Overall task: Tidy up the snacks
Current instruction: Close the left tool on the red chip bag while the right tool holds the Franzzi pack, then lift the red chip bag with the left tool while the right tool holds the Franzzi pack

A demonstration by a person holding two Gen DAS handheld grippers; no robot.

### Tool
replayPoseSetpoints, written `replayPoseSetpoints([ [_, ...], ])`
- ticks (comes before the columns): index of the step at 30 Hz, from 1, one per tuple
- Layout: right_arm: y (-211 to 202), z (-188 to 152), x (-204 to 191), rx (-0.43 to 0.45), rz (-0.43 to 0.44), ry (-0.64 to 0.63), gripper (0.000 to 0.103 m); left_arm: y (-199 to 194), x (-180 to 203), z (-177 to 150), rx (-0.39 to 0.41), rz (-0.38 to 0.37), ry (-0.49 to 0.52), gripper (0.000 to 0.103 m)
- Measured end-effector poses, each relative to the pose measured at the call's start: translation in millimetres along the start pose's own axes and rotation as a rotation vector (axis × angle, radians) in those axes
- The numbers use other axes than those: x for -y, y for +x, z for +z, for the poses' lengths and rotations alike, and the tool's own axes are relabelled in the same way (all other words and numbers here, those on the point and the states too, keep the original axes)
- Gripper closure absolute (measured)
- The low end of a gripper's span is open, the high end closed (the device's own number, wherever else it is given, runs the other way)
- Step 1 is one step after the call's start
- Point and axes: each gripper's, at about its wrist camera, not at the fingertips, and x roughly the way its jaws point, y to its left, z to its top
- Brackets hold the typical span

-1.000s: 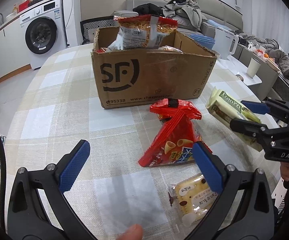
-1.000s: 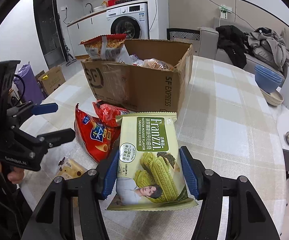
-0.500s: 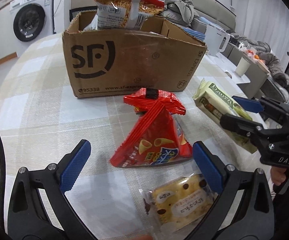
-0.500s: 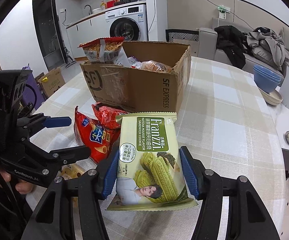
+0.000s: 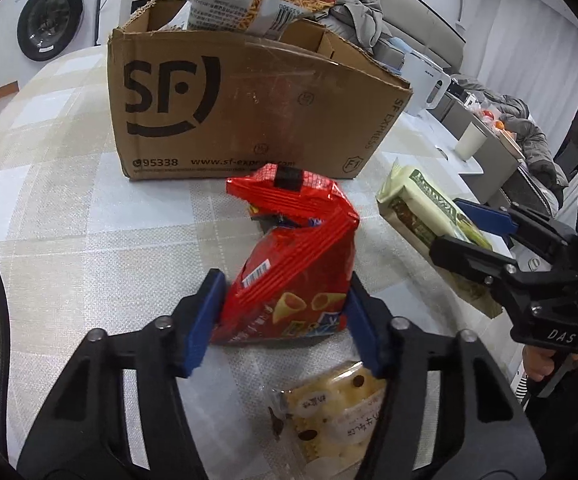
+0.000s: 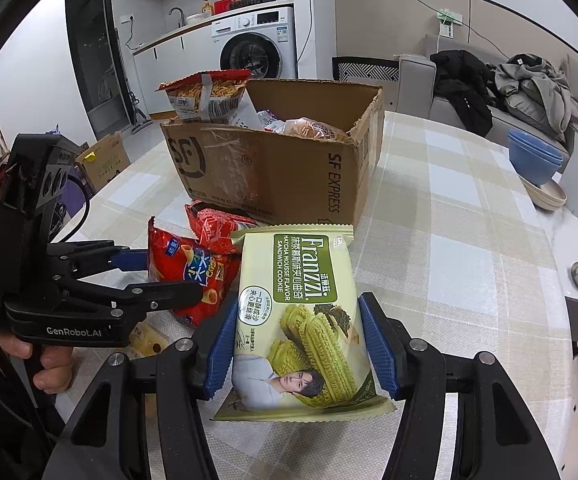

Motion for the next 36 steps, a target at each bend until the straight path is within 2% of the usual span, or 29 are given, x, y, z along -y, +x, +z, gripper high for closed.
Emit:
replayPoseSetpoints([
  [4,-1.0,0.4,-1.0,0.005,0.002,-0.004,0.043,-3.4,2.2,0.0,0.001,-0.003,0.019,0.056],
  [13,-7.1,-0.5,0.0,0.025,0.006,-0.003,0.043,-16.1,3.1,-2.1,0.015,-0.025,0.025,0.063],
  [23,-14.1,2.1,-1.2,0.045,0.007,-0.003,0.043,-38.5,12.1,-13.6,0.036,-0.041,0.075,0.065],
  [36,-22.9,3.9,-0.5,0.073,0.010,-0.001,0.043,-62.8,16.1,-14.6,0.063,-0.059,0.084,0.067],
])
